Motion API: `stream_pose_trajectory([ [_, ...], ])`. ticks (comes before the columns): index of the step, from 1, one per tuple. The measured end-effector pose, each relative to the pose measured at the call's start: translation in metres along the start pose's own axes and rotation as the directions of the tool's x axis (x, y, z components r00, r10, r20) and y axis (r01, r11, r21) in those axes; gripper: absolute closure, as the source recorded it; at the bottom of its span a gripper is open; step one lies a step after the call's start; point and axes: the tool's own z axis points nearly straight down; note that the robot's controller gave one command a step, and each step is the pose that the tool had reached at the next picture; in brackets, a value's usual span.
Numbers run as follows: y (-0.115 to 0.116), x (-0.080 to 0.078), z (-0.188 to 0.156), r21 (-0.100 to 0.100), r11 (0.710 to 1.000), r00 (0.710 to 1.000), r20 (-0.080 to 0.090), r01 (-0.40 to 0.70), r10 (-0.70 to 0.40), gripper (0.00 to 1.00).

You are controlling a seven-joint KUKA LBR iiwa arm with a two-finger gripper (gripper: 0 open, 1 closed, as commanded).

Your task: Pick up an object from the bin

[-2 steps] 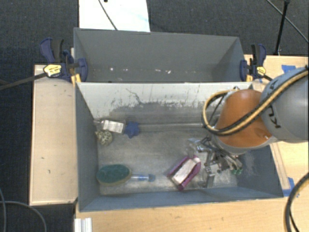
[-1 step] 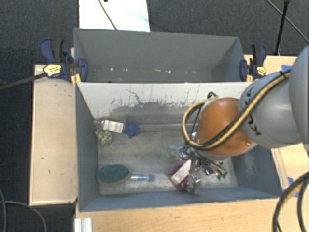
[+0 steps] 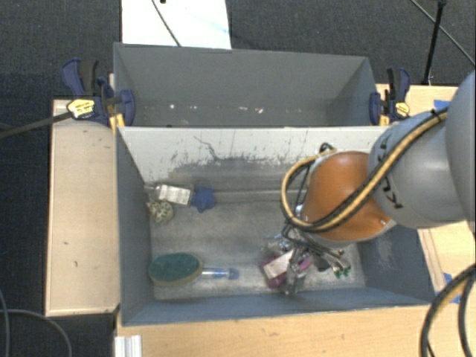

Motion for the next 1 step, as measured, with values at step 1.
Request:
stream_pose_trajectory([
  [1, 0.0111, -0.0048, -0.1882, 0.002, 0.999, 0.999, 0.005, -0.044, 0.044, 1.0],
])
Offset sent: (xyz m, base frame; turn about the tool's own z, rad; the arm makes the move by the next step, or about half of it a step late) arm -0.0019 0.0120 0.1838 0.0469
